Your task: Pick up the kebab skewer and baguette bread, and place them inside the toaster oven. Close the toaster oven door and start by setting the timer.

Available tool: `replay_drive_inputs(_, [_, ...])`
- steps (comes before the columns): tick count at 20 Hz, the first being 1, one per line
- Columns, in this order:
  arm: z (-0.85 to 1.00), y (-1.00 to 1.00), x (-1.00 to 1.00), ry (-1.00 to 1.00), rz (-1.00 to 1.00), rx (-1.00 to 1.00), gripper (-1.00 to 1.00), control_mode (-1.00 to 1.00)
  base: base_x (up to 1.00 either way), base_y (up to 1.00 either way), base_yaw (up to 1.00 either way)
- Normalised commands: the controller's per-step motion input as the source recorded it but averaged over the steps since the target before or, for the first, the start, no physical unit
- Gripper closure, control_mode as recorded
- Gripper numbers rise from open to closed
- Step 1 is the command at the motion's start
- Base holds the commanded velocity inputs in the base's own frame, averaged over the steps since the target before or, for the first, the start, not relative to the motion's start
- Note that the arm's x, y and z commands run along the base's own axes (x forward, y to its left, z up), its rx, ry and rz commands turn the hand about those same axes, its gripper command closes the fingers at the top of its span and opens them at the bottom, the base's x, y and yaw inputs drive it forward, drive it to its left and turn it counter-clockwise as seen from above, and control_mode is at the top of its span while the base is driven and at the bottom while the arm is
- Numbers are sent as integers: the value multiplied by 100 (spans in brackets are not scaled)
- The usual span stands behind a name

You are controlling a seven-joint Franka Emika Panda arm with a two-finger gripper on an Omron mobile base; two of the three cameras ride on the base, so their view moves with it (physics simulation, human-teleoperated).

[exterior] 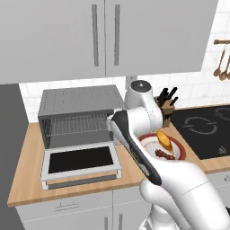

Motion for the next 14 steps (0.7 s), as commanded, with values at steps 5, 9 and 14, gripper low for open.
replay_drive_inputs(5, [-9, 100, 14, -28, -11, -3, -100, -100, 0, 0, 0])
replay_drive_inputs(9, [-14, 77, 43, -20, -3, -1, -100, -100, 0, 0, 0])
replay_drive_inputs(14, [-21, 79, 61, -27, 0, -1, -100, -100, 0, 0, 0])
